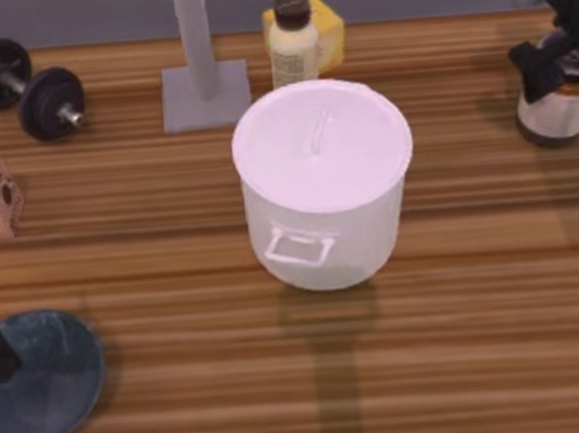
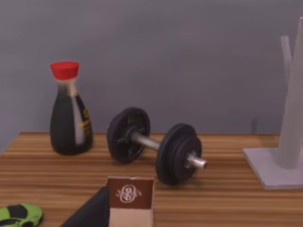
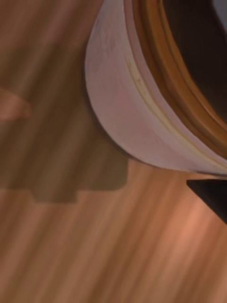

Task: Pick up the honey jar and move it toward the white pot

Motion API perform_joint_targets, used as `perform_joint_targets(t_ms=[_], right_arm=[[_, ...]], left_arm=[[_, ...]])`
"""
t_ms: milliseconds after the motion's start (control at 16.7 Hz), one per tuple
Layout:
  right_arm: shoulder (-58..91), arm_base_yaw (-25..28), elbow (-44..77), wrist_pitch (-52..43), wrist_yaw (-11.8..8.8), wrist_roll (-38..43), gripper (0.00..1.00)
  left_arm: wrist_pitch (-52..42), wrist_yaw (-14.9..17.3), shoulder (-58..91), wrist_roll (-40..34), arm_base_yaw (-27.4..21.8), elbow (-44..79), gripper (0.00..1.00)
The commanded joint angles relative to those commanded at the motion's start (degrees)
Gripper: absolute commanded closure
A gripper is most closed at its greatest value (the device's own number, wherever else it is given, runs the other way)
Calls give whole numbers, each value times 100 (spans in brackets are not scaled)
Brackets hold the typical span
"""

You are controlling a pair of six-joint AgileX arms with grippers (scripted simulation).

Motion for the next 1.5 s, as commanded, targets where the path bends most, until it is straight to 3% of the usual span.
perform_joint_targets(t_ms=[540,1200,1500], right_arm=[[0,0,0,0,0,0,98],[-96,-16,-84,6,-3,6,100],[-1311,-3,-1334,69,-9,36,100]], left_arm=[[0,0,0,0,0,0,0],[0,0,0,0,0,0,0],[0,0,0,0,0,0,0]])
